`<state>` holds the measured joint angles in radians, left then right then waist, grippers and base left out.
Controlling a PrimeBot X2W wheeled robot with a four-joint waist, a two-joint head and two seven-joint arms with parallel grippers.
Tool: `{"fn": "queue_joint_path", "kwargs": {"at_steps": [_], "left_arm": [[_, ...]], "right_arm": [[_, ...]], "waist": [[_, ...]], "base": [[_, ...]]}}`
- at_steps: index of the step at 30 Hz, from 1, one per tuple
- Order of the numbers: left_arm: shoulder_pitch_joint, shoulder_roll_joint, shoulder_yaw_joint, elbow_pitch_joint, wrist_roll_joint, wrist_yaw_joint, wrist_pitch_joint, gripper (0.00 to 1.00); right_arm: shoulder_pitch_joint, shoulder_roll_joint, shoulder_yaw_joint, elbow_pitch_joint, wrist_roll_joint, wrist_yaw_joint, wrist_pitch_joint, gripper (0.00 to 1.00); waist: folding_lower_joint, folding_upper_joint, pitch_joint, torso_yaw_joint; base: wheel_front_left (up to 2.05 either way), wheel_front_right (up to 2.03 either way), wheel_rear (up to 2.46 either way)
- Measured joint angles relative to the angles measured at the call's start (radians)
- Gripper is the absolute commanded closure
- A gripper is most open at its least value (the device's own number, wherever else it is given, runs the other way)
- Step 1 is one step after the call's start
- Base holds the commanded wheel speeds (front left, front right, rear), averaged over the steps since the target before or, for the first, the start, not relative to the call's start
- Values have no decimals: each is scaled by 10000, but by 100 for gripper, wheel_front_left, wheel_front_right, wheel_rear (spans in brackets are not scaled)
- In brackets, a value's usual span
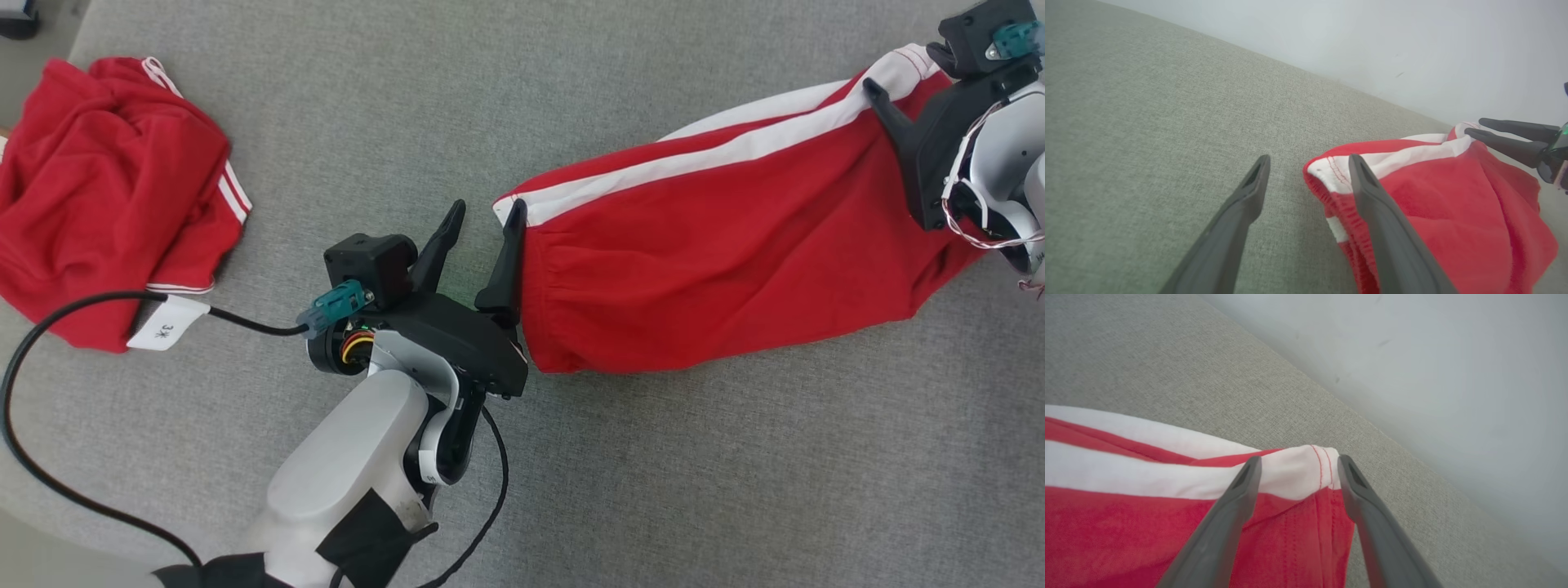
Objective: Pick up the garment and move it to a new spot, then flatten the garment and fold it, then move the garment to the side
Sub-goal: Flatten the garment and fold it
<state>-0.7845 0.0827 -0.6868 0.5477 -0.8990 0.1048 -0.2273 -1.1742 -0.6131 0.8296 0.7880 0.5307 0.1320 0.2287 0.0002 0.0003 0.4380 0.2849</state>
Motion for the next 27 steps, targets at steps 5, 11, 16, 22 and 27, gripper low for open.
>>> {"fn": "queue_joint_path", "kwargs": {"at_steps": [5, 11, 16, 22, 27], "left_arm": [[181, 182, 167, 71, 265, -82, -234, 0], [1570, 1091, 1177, -1565, 1532, 102, -343, 0], [3812, 1559, 2119, -3498, 3012, 286, -353, 0], [5388, 1756, 2769, -5007, 4314, 73, -353, 0], [6043, 1419, 3039, -5242, 4709, -257, -353, 0]], "right_arm": [[-56, 253, -380, 815, 669, 0, 265, 0], [222, 550, -894, 1603, 1476, 0, 1490, 0], [691, 564, -1231, 1973, 1816, 0, 2240, 0], [1011, 500, -1680, 2410, 1956, 0, 2314, 0], [1133, 600, -2057, 2951, 1904, 0, 2092, 0]], "waist": [[-2, -2, -295, 9], [-4, -3, -938, -149], [-4, -3, -1446, -273], [-5, -4, -1651, -130], [-4, -3, -1482, 183]], "base": [[0, 0, 0], [0, 0, 0], [0, 0, 0], [0, 0, 0], [0, 0, 0]]}}
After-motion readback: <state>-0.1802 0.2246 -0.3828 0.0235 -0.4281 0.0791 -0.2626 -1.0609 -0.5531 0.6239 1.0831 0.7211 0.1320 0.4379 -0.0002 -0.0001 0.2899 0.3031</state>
